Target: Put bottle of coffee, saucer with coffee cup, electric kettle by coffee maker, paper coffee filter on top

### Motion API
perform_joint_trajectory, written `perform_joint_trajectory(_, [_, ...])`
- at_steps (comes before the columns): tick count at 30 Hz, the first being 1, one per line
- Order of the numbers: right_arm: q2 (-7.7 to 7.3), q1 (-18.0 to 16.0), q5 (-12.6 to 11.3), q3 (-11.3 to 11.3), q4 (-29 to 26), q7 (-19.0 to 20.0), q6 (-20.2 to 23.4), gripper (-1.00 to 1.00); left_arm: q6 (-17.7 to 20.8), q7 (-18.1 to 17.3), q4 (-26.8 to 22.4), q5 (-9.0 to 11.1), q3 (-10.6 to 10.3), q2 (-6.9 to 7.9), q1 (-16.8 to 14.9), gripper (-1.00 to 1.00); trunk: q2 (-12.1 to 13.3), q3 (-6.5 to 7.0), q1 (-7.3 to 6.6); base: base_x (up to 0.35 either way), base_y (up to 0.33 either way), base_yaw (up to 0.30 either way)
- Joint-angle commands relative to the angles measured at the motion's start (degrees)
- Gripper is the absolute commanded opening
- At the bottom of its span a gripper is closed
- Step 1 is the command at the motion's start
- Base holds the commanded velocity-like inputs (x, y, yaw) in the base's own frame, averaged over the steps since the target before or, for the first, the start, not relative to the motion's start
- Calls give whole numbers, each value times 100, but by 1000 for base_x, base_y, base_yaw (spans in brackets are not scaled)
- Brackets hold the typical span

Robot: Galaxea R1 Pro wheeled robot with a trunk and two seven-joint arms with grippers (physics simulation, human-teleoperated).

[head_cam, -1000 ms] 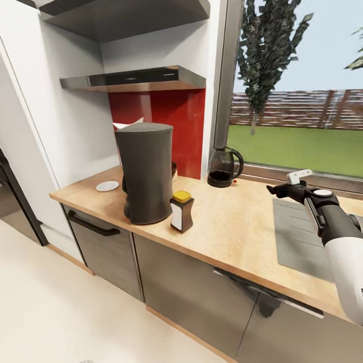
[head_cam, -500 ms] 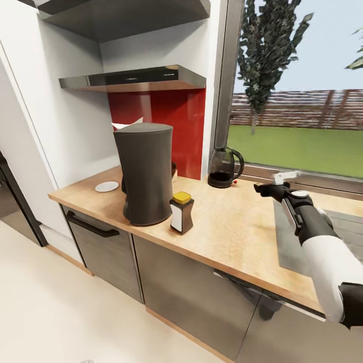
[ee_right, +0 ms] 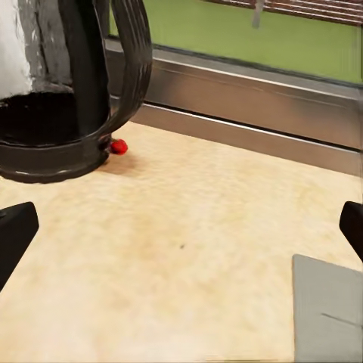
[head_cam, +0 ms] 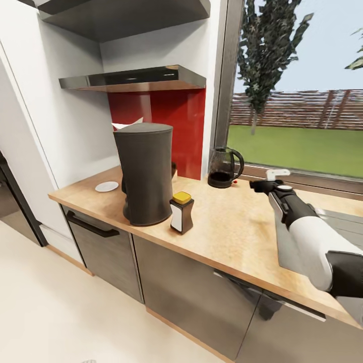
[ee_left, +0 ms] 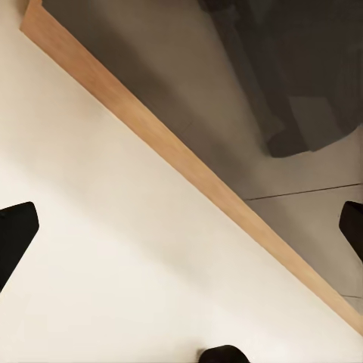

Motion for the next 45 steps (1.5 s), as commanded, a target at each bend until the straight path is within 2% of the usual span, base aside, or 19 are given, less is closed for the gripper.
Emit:
perform_joint_trajectory(1, [27,-13,60,-27,21,-29,24,100,-40,-9,5,30,-47,1,-4,100,-3,-6,0,0,0,0])
perform_joint_trajectory(4, [96,-37,48,-31,116,-163,-6,100,-40,-8,4,30,-43,0,-2,100,-3,-6,0,6,0,0])
perform_joint_trajectory(9, [128,-44,22,-42,166,-231,-419,100,-41,-8,4,30,-46,-1,-4,100,-3,-6,0,14,0,0])
perform_joint_trajectory(12, [197,-46,18,-49,180,-238,-552,100,-41,-8,4,30,-48,-1,-2,100,-3,-6,0,2,0,0])
perform_joint_trajectory(32, [233,-43,17,-78,184,-263,-631,100,-41,-8,4,30,-49,-1,-2,100,-3,-6,0,100,0,0])
perform_joint_trajectory(37, [259,-38,19,-71,300,-603,-724,100,-41,-10,4,30,-47,-1,-4,100,-3,-6,0,84,0,0])
perform_joint_trajectory(45, [266,-37,17,-70,406,-732,-754,100,-41,-13,4,30,-43,-1,-4,100,-3,-6,0,86,0,0])
